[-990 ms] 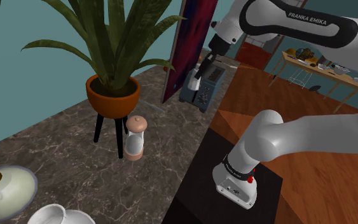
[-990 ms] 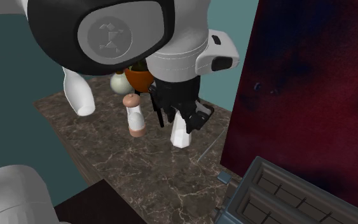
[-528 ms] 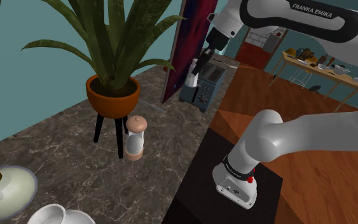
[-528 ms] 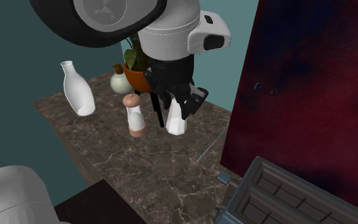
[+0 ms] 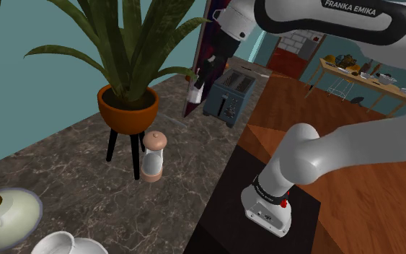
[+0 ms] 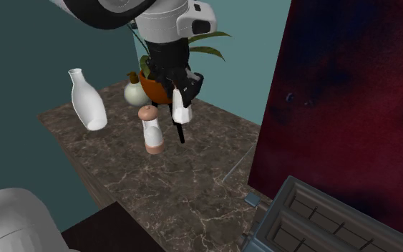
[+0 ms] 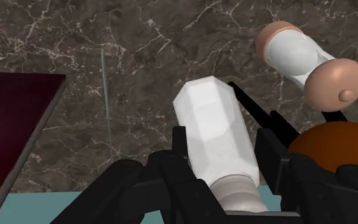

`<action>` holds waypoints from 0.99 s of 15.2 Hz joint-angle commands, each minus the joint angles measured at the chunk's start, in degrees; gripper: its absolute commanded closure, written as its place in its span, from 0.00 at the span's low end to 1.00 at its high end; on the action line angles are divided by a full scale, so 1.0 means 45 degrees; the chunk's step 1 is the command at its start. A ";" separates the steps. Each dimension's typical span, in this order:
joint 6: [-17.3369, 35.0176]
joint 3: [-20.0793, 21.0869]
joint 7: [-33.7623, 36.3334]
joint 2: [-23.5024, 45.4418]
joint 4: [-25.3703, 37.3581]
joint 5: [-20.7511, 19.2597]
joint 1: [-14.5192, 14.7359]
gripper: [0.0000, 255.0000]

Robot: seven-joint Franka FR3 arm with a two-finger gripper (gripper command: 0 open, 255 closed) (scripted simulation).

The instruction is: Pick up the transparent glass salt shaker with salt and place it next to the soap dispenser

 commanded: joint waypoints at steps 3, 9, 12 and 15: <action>0.0564 0.1100 0.1126 0.1050 0.0678 0.0431 0.0349 1.00; 0.1269 0.2693 0.2806 0.2849 0.2063 0.0671 0.0635 1.00; 0.1551 0.3475 0.3690 0.3875 0.2943 0.0567 0.0689 1.00; 0.1768 0.4266 0.4622 0.4985 0.3949 0.0289 0.0682 1.00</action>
